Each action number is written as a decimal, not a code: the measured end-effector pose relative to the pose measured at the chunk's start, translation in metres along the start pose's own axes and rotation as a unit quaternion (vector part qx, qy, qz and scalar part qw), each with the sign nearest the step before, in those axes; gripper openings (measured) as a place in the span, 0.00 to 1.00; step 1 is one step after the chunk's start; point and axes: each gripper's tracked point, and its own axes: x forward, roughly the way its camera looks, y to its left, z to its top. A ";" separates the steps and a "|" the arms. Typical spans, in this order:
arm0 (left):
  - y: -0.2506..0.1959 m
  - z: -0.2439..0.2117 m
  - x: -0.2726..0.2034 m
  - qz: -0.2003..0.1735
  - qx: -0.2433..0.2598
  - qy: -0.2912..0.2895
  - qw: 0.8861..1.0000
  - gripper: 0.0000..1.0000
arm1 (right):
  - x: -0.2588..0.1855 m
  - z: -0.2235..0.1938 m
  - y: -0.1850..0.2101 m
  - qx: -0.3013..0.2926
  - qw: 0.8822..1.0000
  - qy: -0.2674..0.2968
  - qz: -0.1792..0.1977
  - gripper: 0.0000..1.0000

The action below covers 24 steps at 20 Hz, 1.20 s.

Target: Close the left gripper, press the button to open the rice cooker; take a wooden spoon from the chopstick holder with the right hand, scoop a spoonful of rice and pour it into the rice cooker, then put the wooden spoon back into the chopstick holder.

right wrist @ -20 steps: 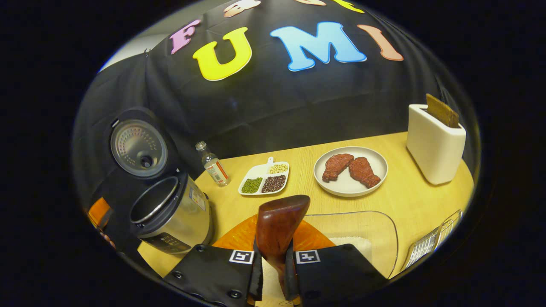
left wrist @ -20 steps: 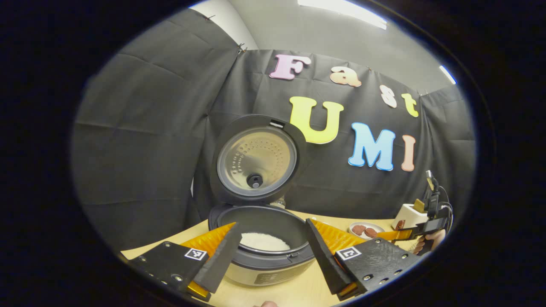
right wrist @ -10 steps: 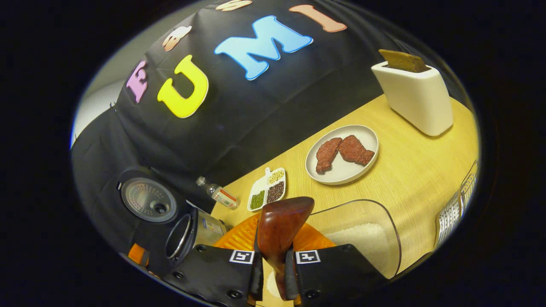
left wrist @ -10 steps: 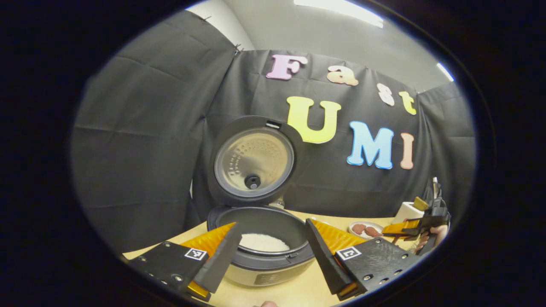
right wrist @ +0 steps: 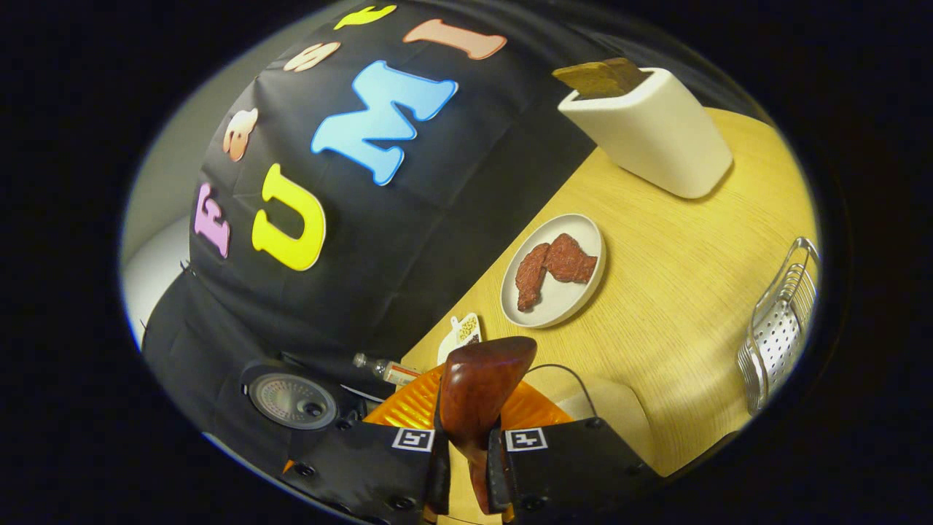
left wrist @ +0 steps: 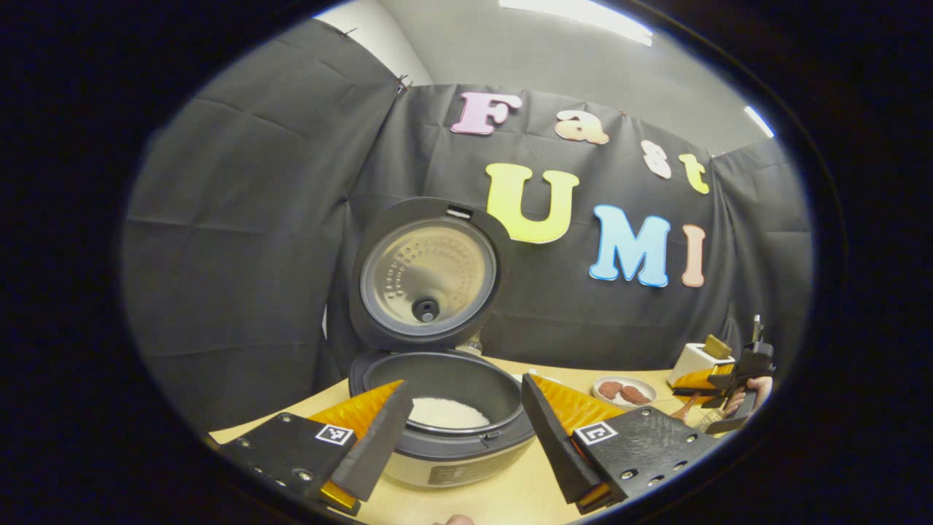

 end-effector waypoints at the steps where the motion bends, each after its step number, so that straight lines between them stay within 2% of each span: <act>1: -0.002 0.001 0.000 -0.002 0.000 0.000 1.000 0.94 | -0.003 0.005 -0.005 0.021 1.000 -0.007 0.002 0.21; 5: -0.009 0.002 -0.004 -0.007 0.000 -0.002 1.000 0.94 | -0.015 0.023 -0.016 0.081 0.996 -0.030 0.015 0.21; 8: -0.011 0.003 -0.006 -0.007 0.003 -0.004 1.000 0.96 | -0.019 0.034 -0.020 0.105 0.993 -0.040 0.020 0.21; 9: -0.010 0.004 -0.008 -0.005 0.005 -0.006 1.000 0.94 | -0.023 0.038 -0.018 0.113 0.992 -0.044 0.023 0.21; 10: -0.009 0.006 -0.008 -0.003 0.006 -0.007 1.000 0.94 | -0.025 0.041 -0.017 0.120 0.991 -0.048 0.027 0.17; 11: -0.008 0.006 -0.009 -0.001 0.006 -0.008 1.000 0.94 | -0.025 0.043 -0.012 0.126 0.990 -0.052 0.034 0.21; 17: 0.006 0.013 -0.014 0.010 0.002 -0.014 1.000 0.92 | -0.019 0.040 0.028 0.153 0.984 -0.051 0.074 0.21; 20: 0.021 0.015 -0.018 0.022 0.007 -0.016 1.000 0.94 | -0.010 0.038 0.058 0.168 0.980 -0.050 0.097 0.21; 24: 0.041 0.017 -0.025 0.037 0.002 -0.015 0.999 0.92 | 0.008 0.022 0.102 0.162 0.979 -0.039 0.117 0.21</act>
